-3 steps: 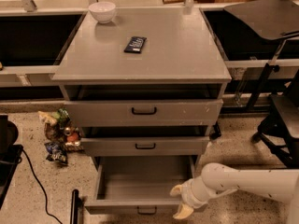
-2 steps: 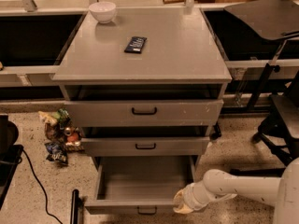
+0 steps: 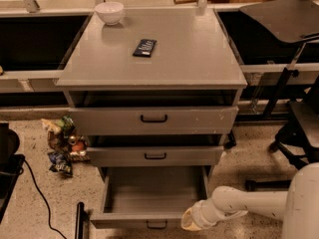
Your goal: Close bottom drawer
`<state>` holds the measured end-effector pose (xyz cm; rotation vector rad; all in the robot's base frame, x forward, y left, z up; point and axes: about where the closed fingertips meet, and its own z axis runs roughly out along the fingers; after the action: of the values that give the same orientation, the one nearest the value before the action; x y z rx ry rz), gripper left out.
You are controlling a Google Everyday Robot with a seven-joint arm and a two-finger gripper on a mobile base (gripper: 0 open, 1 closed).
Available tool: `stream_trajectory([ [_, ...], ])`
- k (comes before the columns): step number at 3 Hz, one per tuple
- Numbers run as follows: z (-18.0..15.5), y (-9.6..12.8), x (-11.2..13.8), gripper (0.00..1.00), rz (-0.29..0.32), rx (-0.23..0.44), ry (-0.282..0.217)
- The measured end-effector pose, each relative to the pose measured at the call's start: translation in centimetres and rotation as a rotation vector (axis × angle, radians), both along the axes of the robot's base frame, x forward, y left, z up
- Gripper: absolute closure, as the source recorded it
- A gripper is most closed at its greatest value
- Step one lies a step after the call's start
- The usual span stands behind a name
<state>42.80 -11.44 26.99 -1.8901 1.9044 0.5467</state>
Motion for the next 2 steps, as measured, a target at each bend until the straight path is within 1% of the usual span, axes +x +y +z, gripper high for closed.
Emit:
stream_trajectory([
  [1,-3.6,0.0,-2.3,1.0,-0.004,-0.071,0.022],
  [2,-7.0,-0.3,-2.1,1.0,-0.066,-0.08,-0.006],
])
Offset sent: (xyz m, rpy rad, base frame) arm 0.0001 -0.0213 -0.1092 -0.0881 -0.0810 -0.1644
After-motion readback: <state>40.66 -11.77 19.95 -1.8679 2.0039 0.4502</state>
